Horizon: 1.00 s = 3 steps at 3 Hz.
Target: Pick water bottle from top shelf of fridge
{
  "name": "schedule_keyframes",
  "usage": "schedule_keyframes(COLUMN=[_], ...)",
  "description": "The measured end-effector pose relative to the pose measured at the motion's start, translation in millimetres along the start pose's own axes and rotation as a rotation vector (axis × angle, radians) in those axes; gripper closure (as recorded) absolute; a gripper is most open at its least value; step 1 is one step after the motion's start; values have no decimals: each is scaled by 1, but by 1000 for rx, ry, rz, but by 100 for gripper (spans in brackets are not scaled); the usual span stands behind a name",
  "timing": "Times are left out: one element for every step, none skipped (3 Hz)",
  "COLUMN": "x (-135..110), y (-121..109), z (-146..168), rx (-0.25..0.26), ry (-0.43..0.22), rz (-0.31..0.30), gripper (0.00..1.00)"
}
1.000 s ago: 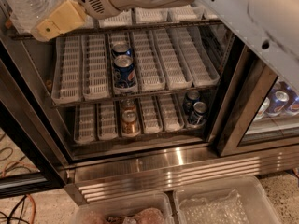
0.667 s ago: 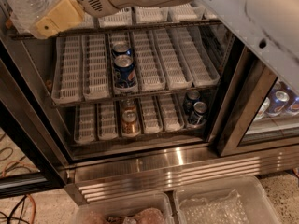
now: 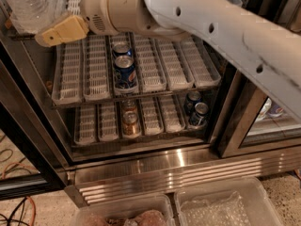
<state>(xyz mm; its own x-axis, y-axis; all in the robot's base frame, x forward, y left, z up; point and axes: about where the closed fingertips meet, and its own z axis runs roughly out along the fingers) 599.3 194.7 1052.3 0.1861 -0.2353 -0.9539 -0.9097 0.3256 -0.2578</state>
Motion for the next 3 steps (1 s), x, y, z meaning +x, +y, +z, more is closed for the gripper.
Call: schedule_keyframes(x=[16, -12, -14], y=[-4, 3, 5], z=[7, 28, 27], rx=[66, 23, 32], ry=[-61, -61, -73], rz=[26, 27, 21], gripper=[0, 0, 0])
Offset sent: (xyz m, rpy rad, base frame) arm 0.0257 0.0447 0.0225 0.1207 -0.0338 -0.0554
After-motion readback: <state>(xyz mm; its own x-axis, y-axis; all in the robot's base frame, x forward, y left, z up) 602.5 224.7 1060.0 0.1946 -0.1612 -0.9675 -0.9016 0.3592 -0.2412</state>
